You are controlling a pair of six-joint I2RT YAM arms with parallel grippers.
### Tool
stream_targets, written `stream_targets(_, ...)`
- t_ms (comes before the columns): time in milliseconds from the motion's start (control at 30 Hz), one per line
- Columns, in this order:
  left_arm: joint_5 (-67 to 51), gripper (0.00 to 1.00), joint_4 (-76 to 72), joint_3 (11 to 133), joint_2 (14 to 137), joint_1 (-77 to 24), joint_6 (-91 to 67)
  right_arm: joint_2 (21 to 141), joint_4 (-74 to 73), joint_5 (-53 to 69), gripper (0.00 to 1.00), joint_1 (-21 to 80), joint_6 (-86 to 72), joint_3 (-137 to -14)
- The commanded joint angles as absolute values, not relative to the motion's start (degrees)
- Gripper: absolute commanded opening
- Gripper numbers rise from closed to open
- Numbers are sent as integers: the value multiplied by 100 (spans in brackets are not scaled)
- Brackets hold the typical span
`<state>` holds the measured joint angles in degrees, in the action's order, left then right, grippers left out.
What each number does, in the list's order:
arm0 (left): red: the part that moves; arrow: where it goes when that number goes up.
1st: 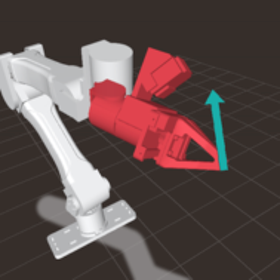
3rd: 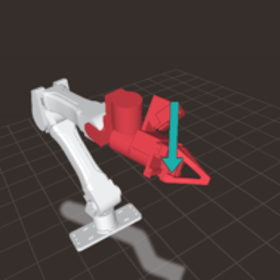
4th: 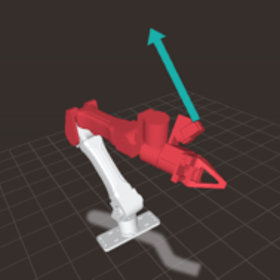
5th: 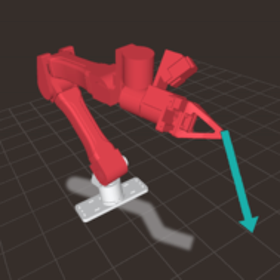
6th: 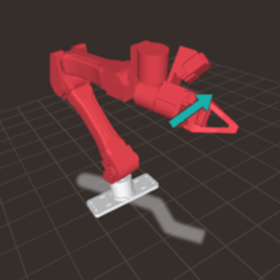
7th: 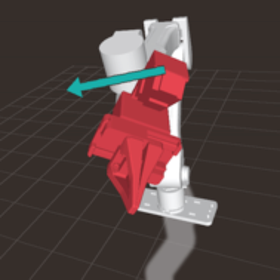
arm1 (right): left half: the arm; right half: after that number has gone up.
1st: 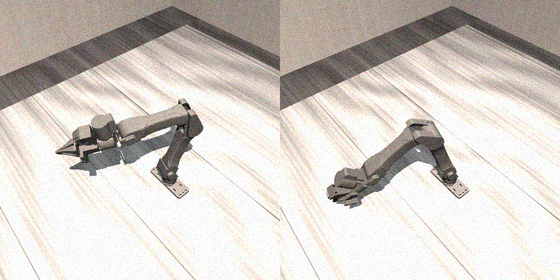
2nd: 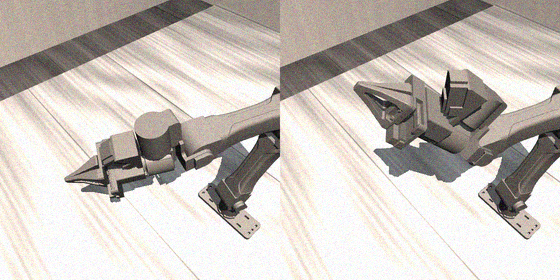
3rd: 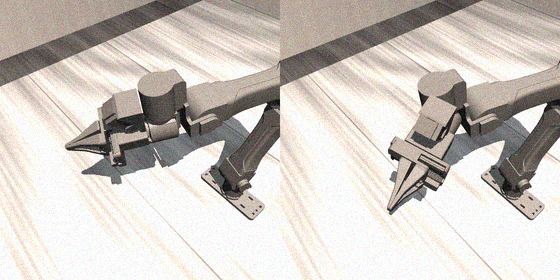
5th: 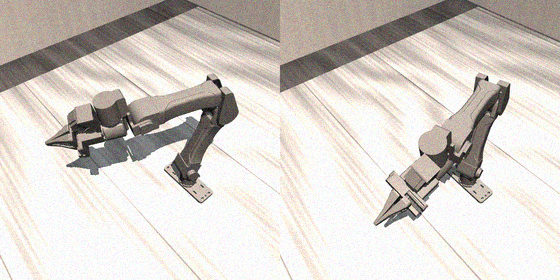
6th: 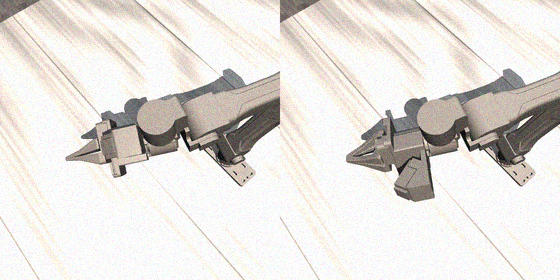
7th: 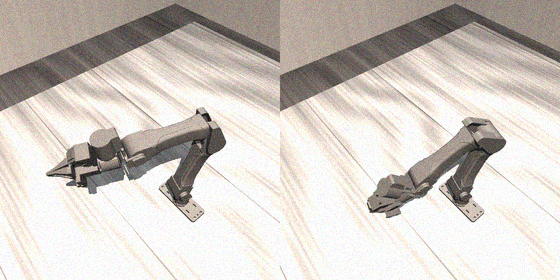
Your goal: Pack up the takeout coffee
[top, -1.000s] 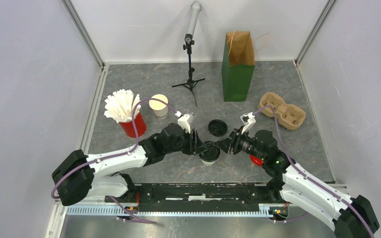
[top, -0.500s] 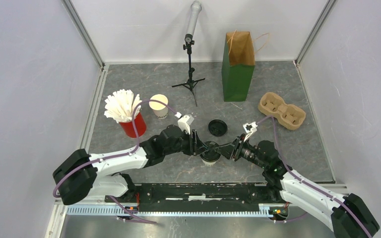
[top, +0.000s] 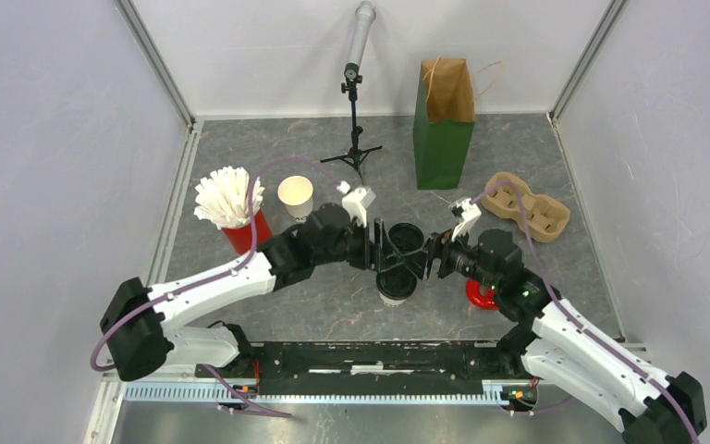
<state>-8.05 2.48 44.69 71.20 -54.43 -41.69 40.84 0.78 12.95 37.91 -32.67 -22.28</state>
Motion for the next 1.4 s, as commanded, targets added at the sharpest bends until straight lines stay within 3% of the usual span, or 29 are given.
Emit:
stream_targets(0,-464,72,1322,5827,6797,-5422,-3503,4199,-1120,1257,87,3797,-2136,-3305)
stream_targets(67,-224,76,1543,6044,6623,-5414,-3383,4301,-1369,1327,98,3799,-1920,-3569)
stream_targets(200,325,79,1953,6183,6160,-5405,-3181,4370,-1568,1289,98,3860,-1621,-3778)
stream_targets(300,762,100,2187,6010,5734,-5404,-3077,4530,-1666,1150,98,4162,-1369,-3885)
stream_targets(533,1384,100,2500,5220,4777,-5405,-2907,5300,-1901,-218,98,5503,-1006,-4390)
stream_targets(1000,1621,100,2900,4480,3969,-5405,-2625,6172,-1797,-483,98,5959,-842,-4498)
stream_targets(1233,1635,100,2992,4413,3959,-5405,-2464,6306,-1782,-780,90,6014,-939,-4447)
stream_targets(1367,1636,100,3067,4429,3949,-5405,-2393,6267,-1836,-802,92,6038,-1007,-4503)
